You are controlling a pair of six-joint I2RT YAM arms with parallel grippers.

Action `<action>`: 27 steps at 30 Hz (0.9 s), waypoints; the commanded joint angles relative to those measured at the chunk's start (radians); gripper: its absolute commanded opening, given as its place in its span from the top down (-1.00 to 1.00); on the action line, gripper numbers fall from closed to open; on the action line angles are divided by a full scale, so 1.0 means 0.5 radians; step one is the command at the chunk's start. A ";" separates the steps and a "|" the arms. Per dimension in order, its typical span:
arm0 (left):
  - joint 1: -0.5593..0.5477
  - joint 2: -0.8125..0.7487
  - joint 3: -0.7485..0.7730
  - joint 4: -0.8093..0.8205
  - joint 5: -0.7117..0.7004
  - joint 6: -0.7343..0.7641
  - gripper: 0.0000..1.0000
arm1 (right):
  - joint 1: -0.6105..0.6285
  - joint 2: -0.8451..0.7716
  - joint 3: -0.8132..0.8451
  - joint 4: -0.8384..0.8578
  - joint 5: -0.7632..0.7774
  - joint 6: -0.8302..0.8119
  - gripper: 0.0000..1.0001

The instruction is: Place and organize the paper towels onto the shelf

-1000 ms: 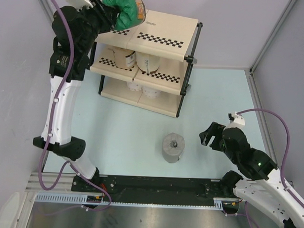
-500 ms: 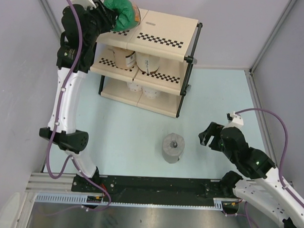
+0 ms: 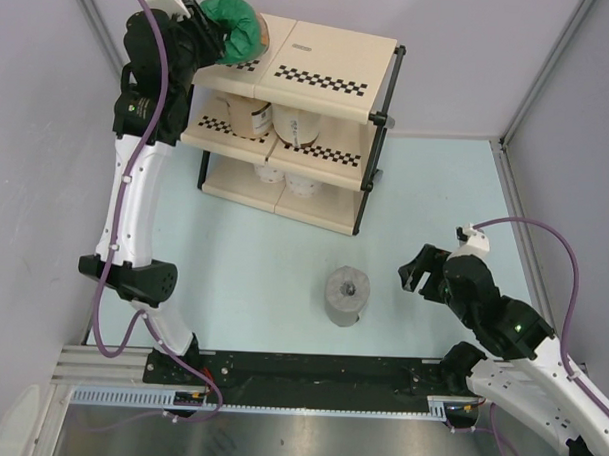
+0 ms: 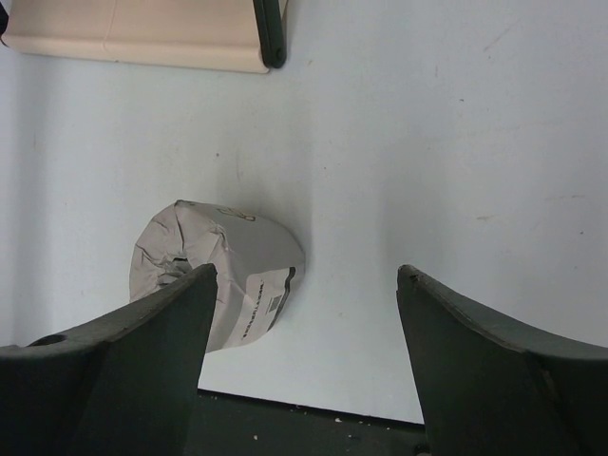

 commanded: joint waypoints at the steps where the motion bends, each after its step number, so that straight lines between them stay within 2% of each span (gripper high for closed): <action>1: 0.009 -0.052 0.091 0.130 -0.035 0.044 0.18 | 0.009 -0.023 0.001 0.001 0.004 0.026 -0.63; 3: 0.013 -0.046 0.094 0.127 -0.035 0.056 0.01 | 0.009 -0.023 -0.002 -0.002 0.004 0.029 -0.63; 6: 0.013 -0.037 0.091 0.124 -0.032 0.065 -0.12 | 0.015 -0.023 -0.002 0.001 0.011 0.036 -0.63; 14: 0.013 -0.009 0.066 0.136 0.002 0.056 -0.28 | 0.027 -0.017 -0.002 -0.002 0.020 0.036 -0.63; 20: 0.028 0.024 0.066 0.203 0.045 0.004 -0.53 | 0.043 -0.017 -0.002 -0.008 0.026 0.039 -0.63; 27: 0.055 0.049 0.060 0.326 0.106 -0.067 -0.59 | 0.055 -0.017 -0.002 -0.011 0.035 0.045 -0.63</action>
